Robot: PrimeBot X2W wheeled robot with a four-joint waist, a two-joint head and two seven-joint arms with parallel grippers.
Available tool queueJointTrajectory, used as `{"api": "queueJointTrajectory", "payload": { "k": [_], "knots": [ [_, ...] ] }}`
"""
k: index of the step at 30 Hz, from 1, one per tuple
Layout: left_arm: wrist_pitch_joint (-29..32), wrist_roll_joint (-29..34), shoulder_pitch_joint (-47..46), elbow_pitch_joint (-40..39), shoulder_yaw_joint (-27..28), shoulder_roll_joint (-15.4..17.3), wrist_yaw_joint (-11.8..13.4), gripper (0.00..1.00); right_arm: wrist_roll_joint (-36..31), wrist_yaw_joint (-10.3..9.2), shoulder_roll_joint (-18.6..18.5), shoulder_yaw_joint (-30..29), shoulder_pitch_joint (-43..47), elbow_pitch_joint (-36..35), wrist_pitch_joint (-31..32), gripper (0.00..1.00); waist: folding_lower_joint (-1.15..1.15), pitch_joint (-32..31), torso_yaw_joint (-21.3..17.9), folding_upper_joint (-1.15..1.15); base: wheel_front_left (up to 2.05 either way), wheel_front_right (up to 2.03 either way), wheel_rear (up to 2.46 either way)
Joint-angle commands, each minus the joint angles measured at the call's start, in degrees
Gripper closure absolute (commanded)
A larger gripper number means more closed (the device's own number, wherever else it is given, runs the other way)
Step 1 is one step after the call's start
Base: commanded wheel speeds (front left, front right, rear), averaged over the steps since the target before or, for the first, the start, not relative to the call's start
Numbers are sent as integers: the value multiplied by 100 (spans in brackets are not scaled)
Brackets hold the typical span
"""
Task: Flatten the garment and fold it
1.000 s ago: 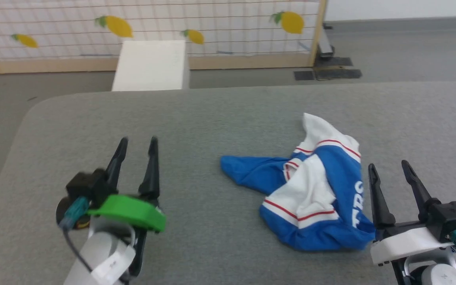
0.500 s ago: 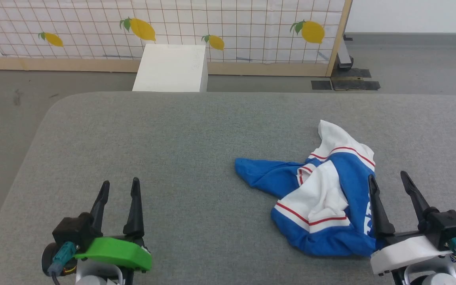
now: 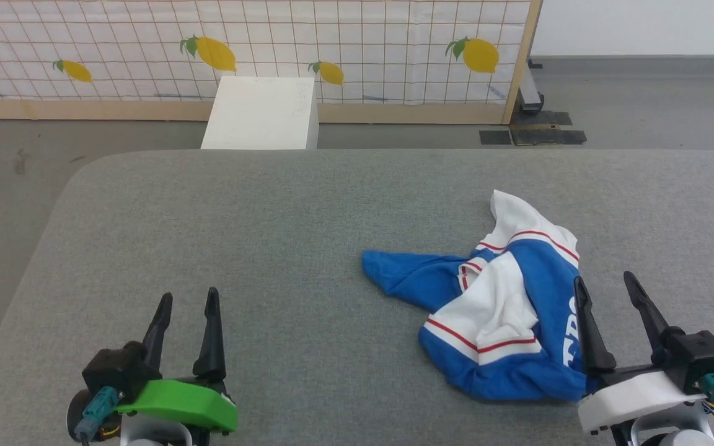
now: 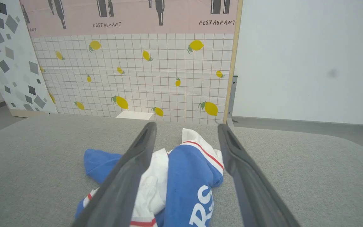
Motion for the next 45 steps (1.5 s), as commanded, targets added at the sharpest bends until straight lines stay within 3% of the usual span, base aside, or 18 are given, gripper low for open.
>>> {"api": "queueJointTrajectory", "payload": {
  "k": [1, 14, 18, 24, 28, 32, 38, 45],
  "knots": [
    [-20, 93, 80, 21, 4, -30, -36, 0, 36, -9, 2, 8, 73, 22, -17, 0, 0, 3, -8, 31, 0, 0, 0],
    [-20, 11, -30, 27, -36, -42, -68, 0, 71, -9, 2, 24, 29, 30, -44, 0, 0, 85, -83, 31, 0, 0, 0],
    [-20, -95, -467, 88, -569, -42, -82, 0, 46, -9, 2, 24, -17, 15, -38, 0, 0, 173, -136, 31, 0, 0, 0],
    [88, -509, -1352, 727, -1842, -43, -93, 0, 34, -9, 2, 92, -91, 12, -9, 0, 0, 241, -487, 31, 0, 0, 0],
    [635, -990, -1859, 1220, -2571, -43, -79, 0, 35, -9, 2, 137, -126, 39, -16, 0, 0, 312, -828, 31, 0, 0, 0],
    [1288, -1380, -2241, 1680, -2959, -43, -1, 0, 64, -9, 2, 176, -129, 62, -33, 0, 0, 396, -1163, 31, 0, 0, 0],
    [2331, -1773, -2651, 2316, -3276, -43, 130, 0, 123, -9, 2, 196, -123, 102, -78, 0, 0, 543, -1510, 31, 0, 0, 0],
    [2971, -1952, -2986, 2749, -3302, -43, 352, 0, 220, -9, 2, 280, -215, 195, -158, 0, 0, 695, -1730, 31, 0, 0, 0]
  ]
}}
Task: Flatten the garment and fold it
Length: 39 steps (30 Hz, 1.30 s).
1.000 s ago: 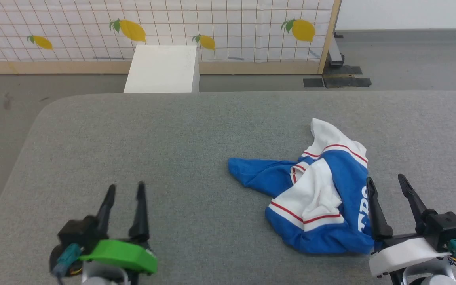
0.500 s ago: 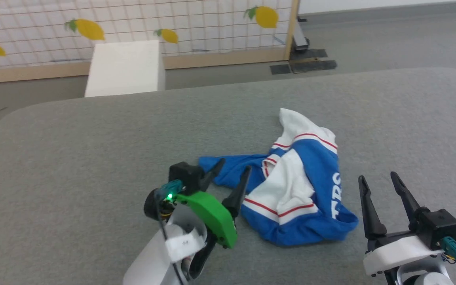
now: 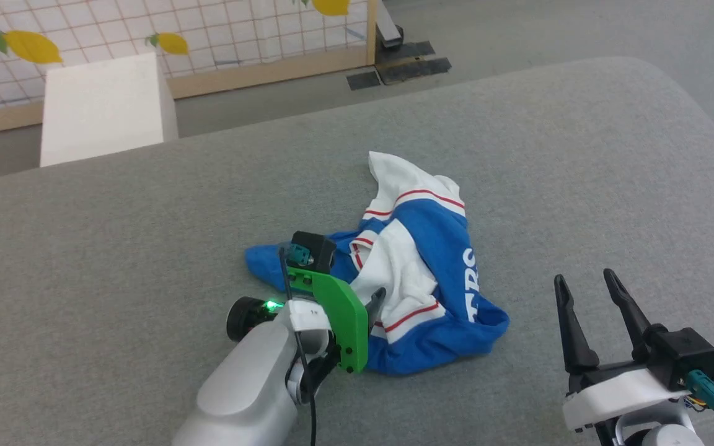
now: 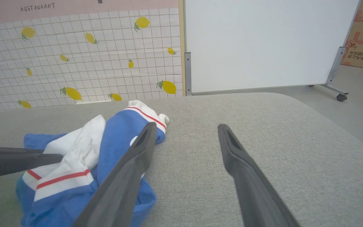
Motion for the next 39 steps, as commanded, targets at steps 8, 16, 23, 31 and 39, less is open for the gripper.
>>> {"api": "queueJointTrajectory", "payload": {
  "k": [8, 16, 23, 31, 39],
  "knots": [
    [-38, -116, -186, -41, -70, 39, -150, 100, 73, -9, 4, -47, -121, 95, -105, 0, 0, 129, -56, 31, 0, 0, 0],
    [-1397, -55, -55, -473, 346, 110, 132, 100, 69, -9, 4, -110, -122, 137, -140, 0, 0, -27, 272, 31, 0, 0, 0],
    [-2431, -196, 587, -1075, 1100, 412, 748, 100, 31, -9, 4, -202, -39, 131, -141, 0, 0, -178, 717, 31, 0, 0, 0],
    [-2665, -558, 2018, -1734, 2003, 854, 1556, 100, 34, -9, 4, -221, 17, 92, -104, 0, 0, -297, 1160, 31, 0, 0, 0],
    [-997, -1213, 3067, -1958, 1822, 1018, 1639, 0, 1, -9, 4, -260, 69, 42, -39, 0, 0, -330, 1509, 31, 0, 0, 0]
  ]
}}
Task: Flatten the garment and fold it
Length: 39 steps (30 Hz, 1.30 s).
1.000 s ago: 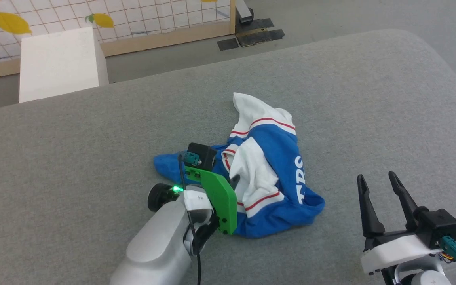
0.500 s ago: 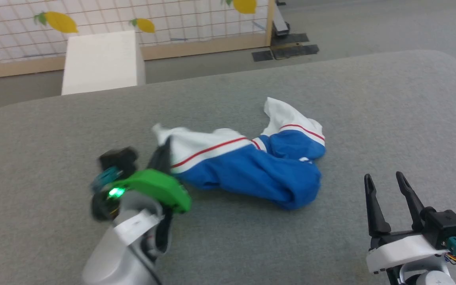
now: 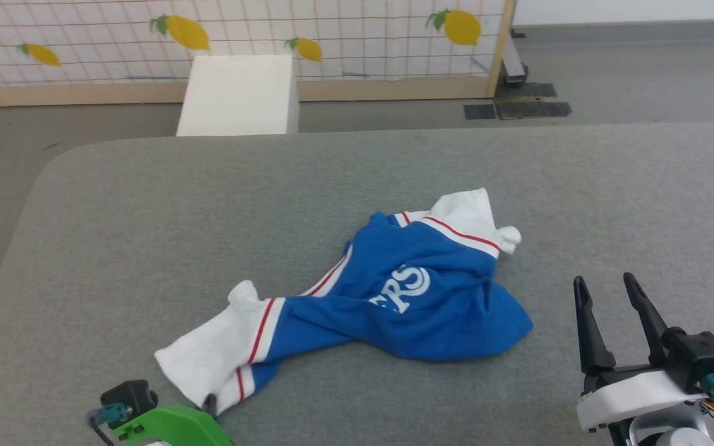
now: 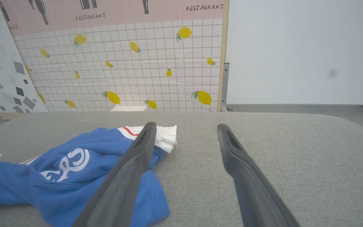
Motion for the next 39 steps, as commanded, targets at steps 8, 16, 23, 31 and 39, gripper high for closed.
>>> {"api": "queueJointTrajectory", "payload": {
  "k": [8, 16, 23, 31, 39],
  "knots": [
    [-1198, 256, -91, -601, 164, -15, -345, 0, -81, -9, 4, 20, -2, -67, 103, 0, 0, -56, 302, 31, 0, 0, 0],
    [-1960, 1604, -390, -1215, 756, -349, -631, 0, -368, -9, 4, -3, -965, 347, 1149, 0, 0, 222, 380, 31, 0, 0, 0],
    [-1963, 2428, -528, -1473, 1255, -849, -1135, 0, -542, -9, 4, -12, -2354, 1225, 2429, 0, 0, 822, 584, 31, 0, 0, 0],
    [-1963, 2590, -824, -1333, 1386, -968, -1396, 0, -761, -9, -56, 13, -3223, 2339, 3946, 0, 0, 1318, 873, 31, 0, 0, 0],
    [-1964, 2372, -925, -1211, 1334, -974, -1311, 0, -505, -9, -347, 276, -3251, 2784, 5183, 55, 0, 1387, 978, 31, 0, 0, 0]
  ]
}}
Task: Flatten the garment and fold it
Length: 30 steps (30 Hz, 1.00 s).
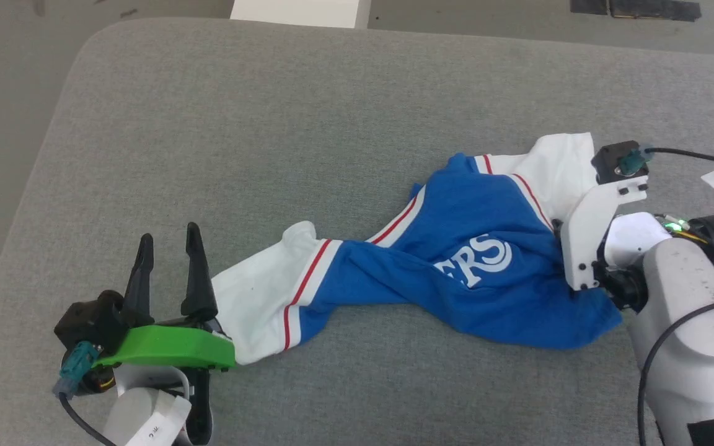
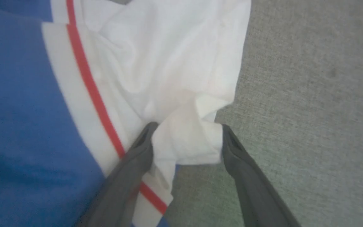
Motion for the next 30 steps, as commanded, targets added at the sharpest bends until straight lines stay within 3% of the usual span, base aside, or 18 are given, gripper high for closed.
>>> {"api": "queueJointTrajectory", "payload": {
  "k": [1, 2, 8, 11, 18, 27, 28, 29, 30],
  "knots": [
    [-27, -85, -82, 9, 2, -15, 43, 0, 54, -9, -37, 31, 209, 122, 114, 82, 0, -12, 30, 31, 0, 0, 0],
    [-27, -90, -65, 17, 13, -15, 56, 0, 96, -9, -96, -6, 265, -36, -34, 100, 0, -64, 15, 31, 0, 0, 0],
    [-27, -72, 86, 58, 63, -15, 104, 0, 85, -9, -198, -585, 873, -1063, -1112, 100, 0, -480, -115, 31, 0, 0, 0],
    [-27, -56, 212, 57, 59, -15, 134, 0, -74, -9, -171, -990, 1406, -1712, -1343, 100, 0, -698, -215, 31, 0, 0, 0],
    [-27, -4, 415, 59, 71, -16, 134, 0, -83, -9, 185, -1748, 2855, -2869, -984, 100, 0, -1025, -471, 31, 0, 0, 0],
    [-27, 58, 442, 257, -95, -16, 47, 0, 779, -9, 345, -1849, 3619, -2766, -451, 99, 0, -1083, -751, 31, 0, 0, 0],
    [-27, 71, 431, 303, -124, -16, 35, 0, 917, -9, 346, -1826, 3647, -2735, -511, 58, 0, -1094, -778, 31, 0, 0, 0],
    [-27, 70, 407, 341, -151, -16, 27, 0, 1036, -9, 346, -1822, 3667, -2706, -616, 0, 0, -1100, -800, 31, 0, 0, 0],
    [-27, 71, 378, 371, -177, -16, 22, 0, 1097, -9, 347, -1823, 3673, -2692, -742, 0, 0, -1103, -820, 31, 0, 0, 0]
  ]
}}
